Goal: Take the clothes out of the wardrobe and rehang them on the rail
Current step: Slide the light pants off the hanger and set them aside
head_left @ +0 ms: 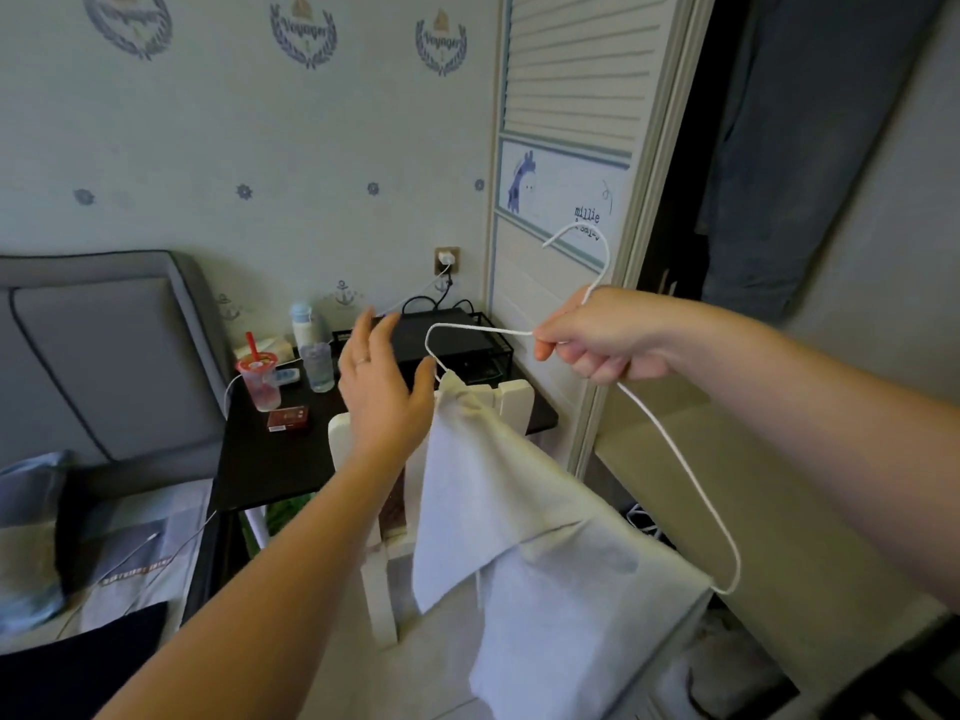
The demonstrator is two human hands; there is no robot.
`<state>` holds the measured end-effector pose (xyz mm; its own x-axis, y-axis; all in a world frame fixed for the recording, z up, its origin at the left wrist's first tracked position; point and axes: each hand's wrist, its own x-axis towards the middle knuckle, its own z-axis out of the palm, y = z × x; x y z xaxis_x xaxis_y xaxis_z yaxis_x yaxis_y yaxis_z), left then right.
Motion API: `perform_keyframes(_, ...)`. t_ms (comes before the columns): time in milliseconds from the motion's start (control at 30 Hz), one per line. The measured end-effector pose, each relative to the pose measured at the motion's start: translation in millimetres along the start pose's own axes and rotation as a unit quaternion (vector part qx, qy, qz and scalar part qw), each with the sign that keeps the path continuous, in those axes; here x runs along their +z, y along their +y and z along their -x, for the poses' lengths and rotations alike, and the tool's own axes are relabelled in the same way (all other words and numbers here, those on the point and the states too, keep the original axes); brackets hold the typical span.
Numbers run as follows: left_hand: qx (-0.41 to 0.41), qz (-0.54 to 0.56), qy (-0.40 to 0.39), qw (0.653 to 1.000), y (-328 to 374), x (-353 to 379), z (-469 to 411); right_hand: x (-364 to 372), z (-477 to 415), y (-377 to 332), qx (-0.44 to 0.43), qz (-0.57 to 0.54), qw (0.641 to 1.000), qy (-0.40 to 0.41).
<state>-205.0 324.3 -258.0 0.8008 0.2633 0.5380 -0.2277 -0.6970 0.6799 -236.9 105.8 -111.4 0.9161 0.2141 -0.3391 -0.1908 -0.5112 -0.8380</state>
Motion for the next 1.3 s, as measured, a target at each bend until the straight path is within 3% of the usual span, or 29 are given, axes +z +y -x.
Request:
perform_keyframes(67,0.145,-0.017,-0.04,0.989,18.6,1.4,-18.0,-6.1,-1.5,-8.8,0.005,0.007,1.0,-0.026)
perform_keyframes(133,0.231,0.001,-0.093,0.968,33.6,9.6,-34.2,-13.6,-2.8,-18.5,0.005,0.015,0.999,-0.043)
perform_keyframes(233,0.268,0.01,-0.101,0.958,51.0,31.5,-55.3,-33.7,-3.1,-28.1,-0.003,0.01,0.999,-0.04)
perform_keyframes(400,0.32,0.03,-0.05,0.946,83.5,76.8,-97.1,-86.0,10.6,-15.2,-0.075,0.004,0.995,0.062)
perform_keyframes(600,0.371,0.122,-0.138,0.91,156.2,147.3,-146.2,-146.5,41.5,1.9,-0.073,-0.039,0.987,0.135)
perform_keyframes(833,0.323,0.195,-0.371,0.848,255.9,215.8,-174.1,-193.4,45.5,-13.6,-0.007,-0.192,0.939,0.284)
perform_keyframes(967,0.238,0.287,-0.513,0.773,290.4,218.1,-176.4,-219.0,37.2,-25.3,-0.001,-0.273,0.897,0.347)
perform_keyframes(1100,0.185,0.34,-0.585,0.713,299.6,217.6,-191.7,-247.5,17.7,-30.6,-0.019,-0.301,0.865,0.4)
perform_keyframes(1167,0.157,0.341,-0.609,0.699,300.5,209.7,-203.1,-263.4,3.4,-32.8,-0.033,-0.304,0.85,0.429)
perform_keyframes(1300,0.187,0.348,-0.624,0.675,304.4,190.8,-234.4,-299.4,-28.4,-37.8,-0.082,-0.299,0.814,0.49)
